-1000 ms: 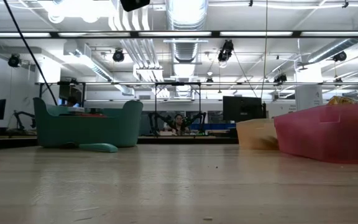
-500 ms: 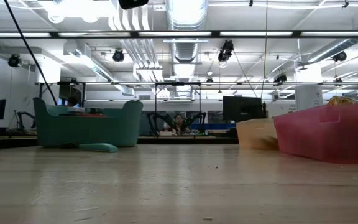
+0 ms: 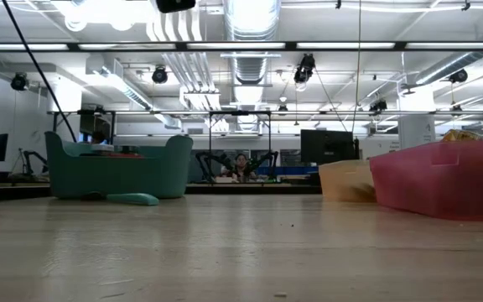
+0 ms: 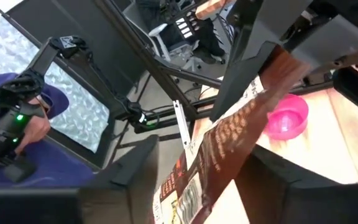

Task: Pick & Place Food Item
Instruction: Put the orange seasoning spice bag into the green bin

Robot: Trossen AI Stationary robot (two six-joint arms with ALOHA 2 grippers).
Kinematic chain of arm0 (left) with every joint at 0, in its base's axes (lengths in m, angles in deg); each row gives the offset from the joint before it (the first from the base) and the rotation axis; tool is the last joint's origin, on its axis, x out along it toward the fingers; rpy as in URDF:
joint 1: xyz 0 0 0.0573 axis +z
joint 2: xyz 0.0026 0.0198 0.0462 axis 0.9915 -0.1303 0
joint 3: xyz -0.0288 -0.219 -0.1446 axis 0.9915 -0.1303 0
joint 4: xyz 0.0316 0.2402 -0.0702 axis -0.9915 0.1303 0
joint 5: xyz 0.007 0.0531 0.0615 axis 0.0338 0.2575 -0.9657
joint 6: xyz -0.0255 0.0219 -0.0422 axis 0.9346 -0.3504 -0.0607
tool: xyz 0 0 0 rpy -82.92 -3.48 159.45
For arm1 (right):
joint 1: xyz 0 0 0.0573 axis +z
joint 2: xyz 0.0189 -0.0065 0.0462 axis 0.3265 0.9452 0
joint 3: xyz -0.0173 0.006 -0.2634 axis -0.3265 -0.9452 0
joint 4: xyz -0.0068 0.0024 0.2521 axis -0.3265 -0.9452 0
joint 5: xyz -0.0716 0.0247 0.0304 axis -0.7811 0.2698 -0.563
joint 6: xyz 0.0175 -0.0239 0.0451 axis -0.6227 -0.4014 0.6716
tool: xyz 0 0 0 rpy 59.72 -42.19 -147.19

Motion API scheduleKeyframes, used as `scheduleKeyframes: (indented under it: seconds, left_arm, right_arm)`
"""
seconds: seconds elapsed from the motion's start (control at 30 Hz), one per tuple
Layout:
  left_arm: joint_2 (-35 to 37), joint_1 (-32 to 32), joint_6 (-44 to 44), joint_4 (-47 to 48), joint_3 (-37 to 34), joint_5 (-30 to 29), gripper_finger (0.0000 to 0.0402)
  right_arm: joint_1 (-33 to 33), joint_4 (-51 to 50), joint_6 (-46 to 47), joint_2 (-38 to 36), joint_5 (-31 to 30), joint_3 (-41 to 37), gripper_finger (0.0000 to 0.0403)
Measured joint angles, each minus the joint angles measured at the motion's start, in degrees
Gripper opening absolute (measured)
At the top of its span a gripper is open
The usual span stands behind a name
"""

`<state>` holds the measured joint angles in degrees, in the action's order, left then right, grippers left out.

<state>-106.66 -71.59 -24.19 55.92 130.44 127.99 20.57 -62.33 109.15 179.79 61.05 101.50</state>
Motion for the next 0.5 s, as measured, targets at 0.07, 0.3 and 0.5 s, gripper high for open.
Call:
scheduleKeyframes:
  seconds: [0.07,0.3,0.5]
  left_arm:
    - [0.6,0.1,0.3,2.0,0.0,-0.5,0.0001]
    - [4.2,1.4,-2.2,10.9,1.0,-4.8,0.0]
    - [7.8,4.0,-5.9,18.8,1.4,-11.3,0.0]
  right_arm:
    - [-0.2,-0.2,0.2,0.0,0.0,0.0,0.0207]
    - [-1.0,-3.8,2.0,-1.5,-5.5,0.0,0.0248]
    - [-1.2,-9.2,1.7,-3.7,-13.0,0.0,0.0255]
